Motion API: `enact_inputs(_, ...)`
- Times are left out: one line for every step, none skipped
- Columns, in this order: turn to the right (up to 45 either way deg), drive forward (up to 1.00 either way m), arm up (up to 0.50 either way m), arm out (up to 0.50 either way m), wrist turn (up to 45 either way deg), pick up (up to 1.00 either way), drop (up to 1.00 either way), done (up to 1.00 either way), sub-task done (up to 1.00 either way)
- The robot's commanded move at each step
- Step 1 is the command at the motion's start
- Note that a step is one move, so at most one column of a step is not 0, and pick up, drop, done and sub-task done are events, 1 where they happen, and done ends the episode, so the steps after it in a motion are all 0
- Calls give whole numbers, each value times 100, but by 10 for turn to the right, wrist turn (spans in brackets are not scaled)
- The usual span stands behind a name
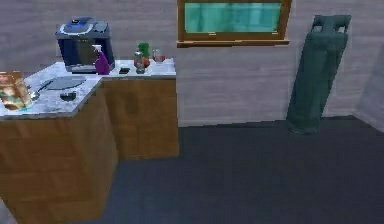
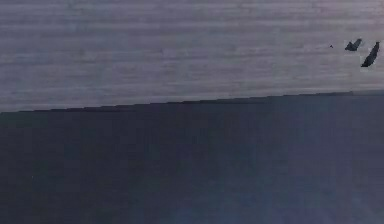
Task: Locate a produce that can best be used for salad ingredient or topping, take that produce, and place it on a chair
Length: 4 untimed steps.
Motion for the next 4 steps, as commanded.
enact_inputs(0, 100, 0, 0, 0, 0, 0, 0, 0)
enact_inputs(0, 15, 0, 0, 0, 0, 0, 0, 0)
enact_inputs(-450, 0, 0, 0, 0, 0, 0, 0, 0)
enact_inputs(-450, 0, 0, 0, 0, 0, 0, 0, 0)
